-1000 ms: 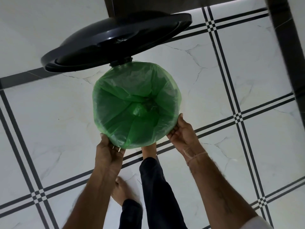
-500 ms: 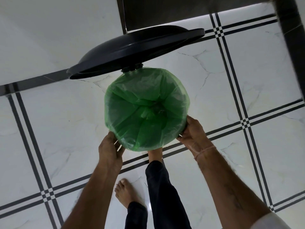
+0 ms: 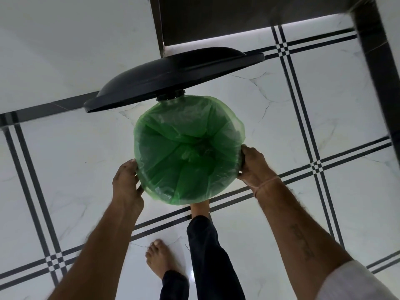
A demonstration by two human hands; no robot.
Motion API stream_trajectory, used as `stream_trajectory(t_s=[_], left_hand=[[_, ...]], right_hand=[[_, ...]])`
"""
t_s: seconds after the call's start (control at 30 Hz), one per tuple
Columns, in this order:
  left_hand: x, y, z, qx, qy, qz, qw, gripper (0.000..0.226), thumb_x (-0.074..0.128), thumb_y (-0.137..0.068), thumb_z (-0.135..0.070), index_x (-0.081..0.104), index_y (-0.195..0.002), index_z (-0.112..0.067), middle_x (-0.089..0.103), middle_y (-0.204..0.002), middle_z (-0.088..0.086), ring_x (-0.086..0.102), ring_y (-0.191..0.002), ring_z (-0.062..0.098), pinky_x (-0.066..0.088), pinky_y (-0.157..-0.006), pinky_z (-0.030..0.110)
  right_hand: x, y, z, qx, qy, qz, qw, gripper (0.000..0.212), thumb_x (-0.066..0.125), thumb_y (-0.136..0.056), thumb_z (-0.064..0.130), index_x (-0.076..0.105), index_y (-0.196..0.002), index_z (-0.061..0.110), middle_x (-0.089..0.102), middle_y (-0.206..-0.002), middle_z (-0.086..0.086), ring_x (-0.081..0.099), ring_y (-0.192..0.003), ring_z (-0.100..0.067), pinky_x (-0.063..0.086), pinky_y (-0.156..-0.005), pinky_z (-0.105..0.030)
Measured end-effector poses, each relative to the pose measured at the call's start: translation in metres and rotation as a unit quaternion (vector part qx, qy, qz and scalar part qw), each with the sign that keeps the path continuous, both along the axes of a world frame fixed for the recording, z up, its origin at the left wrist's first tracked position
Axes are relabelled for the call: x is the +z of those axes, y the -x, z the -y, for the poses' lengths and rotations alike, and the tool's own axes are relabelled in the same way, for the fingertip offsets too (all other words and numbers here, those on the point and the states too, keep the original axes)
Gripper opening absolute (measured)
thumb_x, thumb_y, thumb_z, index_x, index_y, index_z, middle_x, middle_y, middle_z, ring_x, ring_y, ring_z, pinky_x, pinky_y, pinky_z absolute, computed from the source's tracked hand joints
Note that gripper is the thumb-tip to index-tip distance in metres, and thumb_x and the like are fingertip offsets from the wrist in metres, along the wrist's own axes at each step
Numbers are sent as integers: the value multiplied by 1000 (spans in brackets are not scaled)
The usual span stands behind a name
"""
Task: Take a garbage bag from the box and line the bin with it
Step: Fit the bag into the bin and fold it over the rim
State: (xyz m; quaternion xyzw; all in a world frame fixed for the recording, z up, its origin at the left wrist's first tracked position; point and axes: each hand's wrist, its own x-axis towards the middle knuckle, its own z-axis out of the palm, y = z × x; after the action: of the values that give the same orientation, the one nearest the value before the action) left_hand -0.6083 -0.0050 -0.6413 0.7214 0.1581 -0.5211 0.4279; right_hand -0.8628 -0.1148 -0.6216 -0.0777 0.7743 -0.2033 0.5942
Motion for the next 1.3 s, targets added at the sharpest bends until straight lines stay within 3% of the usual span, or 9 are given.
stream_trajectory(t_s=[0.13, 0.2, 0.3, 0.43, 0.53, 0.8, 1.0, 1.07, 1.3], left_hand=[[2, -6, 17, -20, 9, -5, 1000, 41, 48, -103, -54, 70, -113, -20, 69, -109, -2, 65, -101, 16, 54, -82, 36], [3, -11, 29, -16, 23, -11, 1000, 39, 54, -101, -51, 70, -114, -18, 70, -108, 1, 68, -100, 19, 57, -83, 38], [-3, -21, 41, -29, 48, -19, 998, 25, 65, -97, -38, 75, -103, -16, 78, -104, 5, 72, -109, 28, 61, -90, 46], [-11, -33, 47, -47, 53, -64, 995, 31, 64, -99, -39, 76, -115, -14, 81, -109, 6, 74, -108, 26, 60, -92, 44], [-17, -41, 48, -82, 60, -91, 991, 38, 62, -99, -35, 72, -128, -13, 75, -124, 9, 71, -117, 27, 56, -101, 46], [-18, -48, 57, -128, 40, -111, 985, 41, 55, -103, -34, 68, -133, -10, 70, -133, 12, 69, -115, 28, 59, -91, 43], [-14, -51, 78, -91, 103, -107, 985, 61, 46, -98, -64, 78, -110, -13, 79, -111, 8, 74, -110, 29, 60, -89, 46], [-12, -52, 83, -118, 120, -130, 977, 56, 56, -96, -58, 74, -122, -11, 74, -125, 13, 72, -115, 32, 60, -91, 47], [-17, -54, 86, -93, 80, -161, 979, 50, 63, -97, -46, 69, -132, -11, 73, -127, 15, 74, -110, 31, 64, -79, 45]], right_hand=[[-8, -7, 4, -4, 121, -128, 984, 42, 47, -95, 55, 62, -97, 16, 70, -104, -10, 67, -98, -30, 53, -81, -40], [-9, -12, 13, 41, 197, -191, 961, 36, 58, -88, 60, 59, -90, 24, 68, -93, 1, 65, -93, -25, 54, -87, -44], [-18, -19, 34, 99, 210, -98, 968, 36, 66, -92, 38, 53, -66, 16, 53, -67, -5, 50, -70, -22, 49, -70, -40], [-31, -8, 57, 134, 114, -20, 984, 42, 64, -98, 34, 70, -93, -7, 74, -95, -24, 74, -90, -38, 58, -93, -57], [-29, -7, 68, 169, 98, 11, 981, 50, 56, -102, 45, 74, -111, -2, 76, -107, -26, 75, -100, -40, 60, -92, -53], [-29, -13, 92, 204, 14, 79, 976, 36, 51, -106, 29, 72, -82, 11, 75, -63, -7, 73, -59, -20, 57, -48, -26], [-44, -6, 102, 197, 87, 87, 973, 27, 47, -102, 1, 67, -90, 14, 75, -65, -3, 69, -61, -19, 57, -50, -25], [-46, -4, 101, 203, 99, 125, 966, 37, 38, -101, -5, 68, -92, 15, 76, -70, -3, 71, -61, -18, 59, -54, -26], [-49, 1, 102, 213, 143, 223, 941, 30, 61, -98, 33, 77, -103, 8, 79, -93, -10, 75, -86, -23, 61, -79, -35]])
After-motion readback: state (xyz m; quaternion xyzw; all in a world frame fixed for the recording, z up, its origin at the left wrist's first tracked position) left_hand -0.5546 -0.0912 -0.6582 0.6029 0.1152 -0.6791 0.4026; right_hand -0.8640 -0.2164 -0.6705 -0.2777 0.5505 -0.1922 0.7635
